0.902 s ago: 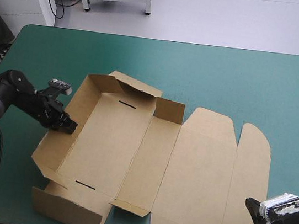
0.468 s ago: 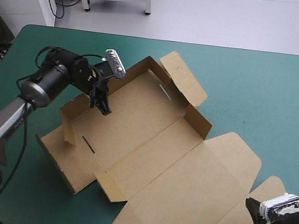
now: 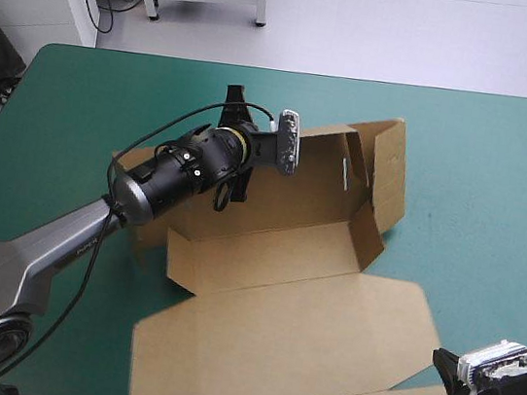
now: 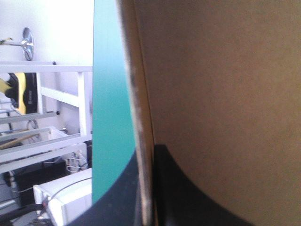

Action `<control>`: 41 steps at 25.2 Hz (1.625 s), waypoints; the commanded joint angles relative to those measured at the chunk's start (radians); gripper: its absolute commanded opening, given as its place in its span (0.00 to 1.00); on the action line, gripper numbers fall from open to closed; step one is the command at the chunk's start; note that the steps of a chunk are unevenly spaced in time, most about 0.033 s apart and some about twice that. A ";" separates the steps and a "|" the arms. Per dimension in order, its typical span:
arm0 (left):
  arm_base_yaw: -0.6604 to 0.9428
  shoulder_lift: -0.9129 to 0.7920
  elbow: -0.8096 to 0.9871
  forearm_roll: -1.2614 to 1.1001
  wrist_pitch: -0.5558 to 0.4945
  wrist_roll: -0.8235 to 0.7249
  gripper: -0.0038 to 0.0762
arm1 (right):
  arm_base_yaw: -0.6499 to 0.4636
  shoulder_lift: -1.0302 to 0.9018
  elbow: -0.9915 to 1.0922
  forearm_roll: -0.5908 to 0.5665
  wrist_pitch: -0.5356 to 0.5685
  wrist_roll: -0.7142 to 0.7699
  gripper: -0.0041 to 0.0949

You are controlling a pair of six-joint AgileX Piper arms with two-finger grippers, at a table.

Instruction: Fold the box

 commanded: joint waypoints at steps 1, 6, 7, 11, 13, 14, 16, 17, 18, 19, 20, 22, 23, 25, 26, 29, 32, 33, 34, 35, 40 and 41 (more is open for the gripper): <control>-0.037 -0.047 -0.031 0.139 -0.042 0.002 0.04 | -0.004 0.008 -0.025 -0.020 -0.070 -0.009 0.02; -0.106 -0.047 -0.031 0.140 0.037 -0.002 0.04 | -0.004 0.008 -0.025 -0.020 -0.070 -0.007 0.02; -0.119 -0.047 -0.031 0.140 0.054 -0.002 0.04 | -0.004 0.008 -0.025 -0.020 -0.070 -0.007 0.02; -0.149 -0.055 -0.031 0.149 0.074 -0.012 0.04 | -0.004 0.008 -0.025 -0.018 -0.070 -0.004 0.02; -0.149 -0.064 -0.031 0.150 0.072 -0.033 0.04 | -0.004 0.008 -0.025 -0.017 -0.070 -0.004 0.02; -0.149 -0.073 -0.031 0.150 0.074 -0.033 0.04 | -0.004 0.008 -0.025 -0.017 -0.070 -0.004 0.02; -0.149 -0.084 -0.019 0.167 0.087 -0.039 0.04 | -0.004 0.008 -0.025 -0.017 -0.070 -0.004 0.02; -0.149 -0.095 -0.006 0.186 0.089 -0.048 0.04 | -0.004 0.008 -0.025 -0.017 -0.070 -0.004 0.02; -0.149 -0.108 0.021 0.209 0.087 -0.054 0.04 | -0.004 0.008 -0.025 -0.017 -0.070 -0.004 0.02; -0.149 -0.124 0.044 0.223 0.080 -0.059 0.04 | -0.004 0.008 -0.025 -0.014 -0.070 -0.004 0.02; -0.149 -0.159 0.113 0.262 0.052 -0.101 0.04 | -0.004 0.008 -0.025 -0.014 -0.070 -0.004 0.02; -0.149 -0.212 0.233 0.339 -0.013 -0.176 0.04 | -0.004 0.008 -0.025 -0.014 -0.070 -0.004 0.02; -0.149 -0.227 0.267 0.377 -0.038 -0.196 0.04 | -0.004 0.008 -0.025 -0.012 -0.070 -0.004 0.02; -0.150 -0.269 0.371 0.478 -0.102 -0.307 0.04 | -0.004 0.008 -0.025 -0.012 -0.070 -0.004 0.02; -0.160 -0.278 0.428 0.532 -0.092 -0.323 0.04 | -0.004 0.008 -0.025 -0.012 -0.070 -0.004 0.02; -0.208 -0.278 0.492 0.619 -0.089 -0.514 0.04 | -0.004 0.008 -0.025 -0.012 -0.070 -0.004 0.02; -0.272 -0.268 0.493 0.678 -0.063 -0.591 0.04 | -0.004 0.008 -0.025 -0.012 -0.076 -0.004 0.02; -0.303 -0.263 0.493 0.681 -0.020 -0.591 0.04 | -0.004 0.008 -0.025 -0.012 -0.074 -0.004 0.02; -0.320 -0.260 0.493 0.681 0.014 -0.591 0.04 | -0.004 0.008 -0.025 -0.012 -0.074 -0.004 0.02; -0.340 -0.256 0.493 0.681 0.037 -0.591 0.04 | -0.004 0.008 -0.025 -0.012 -0.074 -0.004 0.02; -0.365 -0.251 0.493 0.688 0.014 -0.588 0.04 | -0.004 0.008 -0.025 -0.012 -0.074 -0.004 0.02; -0.357 -0.251 0.493 0.693 0.014 -0.588 0.04 | -0.004 0.008 -0.025 -0.012 -0.074 -0.004 0.02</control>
